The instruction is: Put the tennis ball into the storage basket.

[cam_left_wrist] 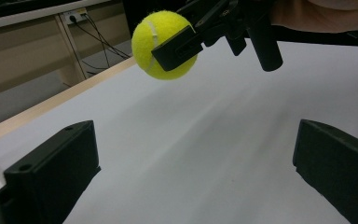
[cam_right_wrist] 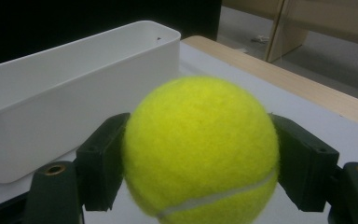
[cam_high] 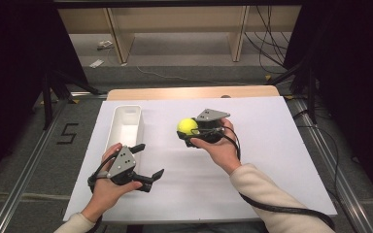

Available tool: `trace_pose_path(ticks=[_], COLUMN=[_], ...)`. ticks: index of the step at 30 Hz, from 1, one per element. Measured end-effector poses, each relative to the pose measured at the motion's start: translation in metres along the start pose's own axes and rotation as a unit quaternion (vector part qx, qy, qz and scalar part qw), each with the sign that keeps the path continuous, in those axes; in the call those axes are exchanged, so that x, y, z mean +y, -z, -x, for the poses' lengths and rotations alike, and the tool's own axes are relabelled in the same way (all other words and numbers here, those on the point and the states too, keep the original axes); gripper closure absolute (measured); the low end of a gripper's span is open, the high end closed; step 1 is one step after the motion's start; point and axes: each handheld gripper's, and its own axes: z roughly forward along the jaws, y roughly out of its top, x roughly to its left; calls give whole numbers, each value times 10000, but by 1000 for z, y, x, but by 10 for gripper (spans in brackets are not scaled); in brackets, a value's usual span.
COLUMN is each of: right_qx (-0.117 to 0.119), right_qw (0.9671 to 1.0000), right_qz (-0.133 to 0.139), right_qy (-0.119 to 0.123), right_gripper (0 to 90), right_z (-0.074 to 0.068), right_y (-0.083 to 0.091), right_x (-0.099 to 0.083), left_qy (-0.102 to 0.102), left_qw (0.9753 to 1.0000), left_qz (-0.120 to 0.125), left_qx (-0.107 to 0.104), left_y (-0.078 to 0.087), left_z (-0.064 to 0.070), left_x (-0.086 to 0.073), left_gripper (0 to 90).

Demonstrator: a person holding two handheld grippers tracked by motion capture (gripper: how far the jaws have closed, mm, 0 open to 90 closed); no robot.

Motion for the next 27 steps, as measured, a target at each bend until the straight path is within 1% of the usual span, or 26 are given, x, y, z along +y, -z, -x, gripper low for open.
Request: trace_pose_path(ticks=[6, 27], right_qx=[-6, 103], right_qw=[10000, 9999], right_qz=[38, 23], right_qy=[-29, -16], right_gripper=[267, 267], right_z=[-1, -9], right_y=[1, -7], right_x=[3, 5], left_qy=[2, 1], left_qw=[10000, 10000], left_qz=[8, 10], left_qx=[2, -5], left_y=[0, 0], left_z=[0, 0], left_x=[0, 0], left_gripper=[0, 0])
